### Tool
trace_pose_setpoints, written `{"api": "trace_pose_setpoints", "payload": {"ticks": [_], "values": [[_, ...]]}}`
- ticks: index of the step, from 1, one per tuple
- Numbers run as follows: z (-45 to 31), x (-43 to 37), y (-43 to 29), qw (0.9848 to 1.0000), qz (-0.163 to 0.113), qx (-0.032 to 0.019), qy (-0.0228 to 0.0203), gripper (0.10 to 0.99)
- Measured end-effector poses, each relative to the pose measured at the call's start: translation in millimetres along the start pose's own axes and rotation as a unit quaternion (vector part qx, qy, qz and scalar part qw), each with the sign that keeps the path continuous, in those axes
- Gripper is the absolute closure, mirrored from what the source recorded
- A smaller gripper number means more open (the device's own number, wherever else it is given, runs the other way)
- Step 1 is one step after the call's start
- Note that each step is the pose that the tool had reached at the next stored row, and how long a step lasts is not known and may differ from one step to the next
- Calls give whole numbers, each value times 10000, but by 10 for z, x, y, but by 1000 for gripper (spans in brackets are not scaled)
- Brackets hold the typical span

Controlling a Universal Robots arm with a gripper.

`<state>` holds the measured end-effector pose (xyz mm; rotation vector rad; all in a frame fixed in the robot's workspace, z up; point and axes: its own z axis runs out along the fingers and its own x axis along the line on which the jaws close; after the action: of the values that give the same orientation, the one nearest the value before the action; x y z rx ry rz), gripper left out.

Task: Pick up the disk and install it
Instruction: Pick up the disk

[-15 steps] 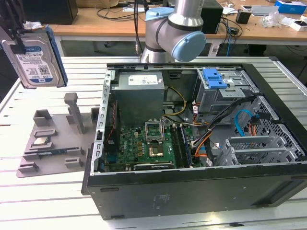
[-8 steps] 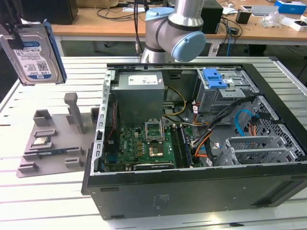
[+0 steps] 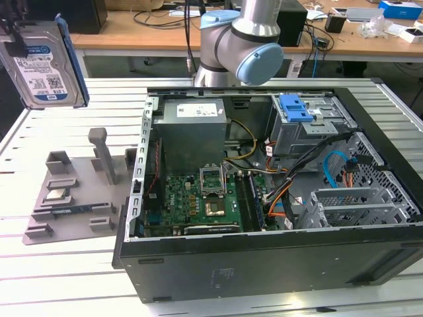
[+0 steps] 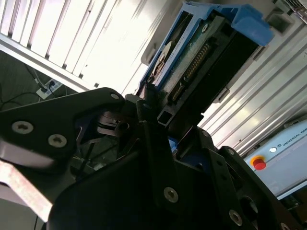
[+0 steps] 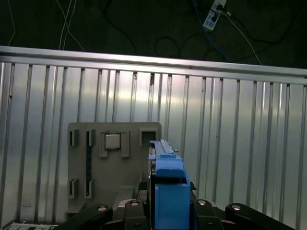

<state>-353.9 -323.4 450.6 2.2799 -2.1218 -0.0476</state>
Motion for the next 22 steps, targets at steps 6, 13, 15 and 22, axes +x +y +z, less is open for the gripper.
{"api": "trace_pose_setpoints", "payload": {"ticks": [6,13,15,22], "values": [[-276,-14,10,10000,0,0,0,718],[-493,-19,18,10000,0,-1,0,718],[-512,-19,19,10000,0,0,0,718],[-515,-19,12,10000,0,-1,0,718]]}}
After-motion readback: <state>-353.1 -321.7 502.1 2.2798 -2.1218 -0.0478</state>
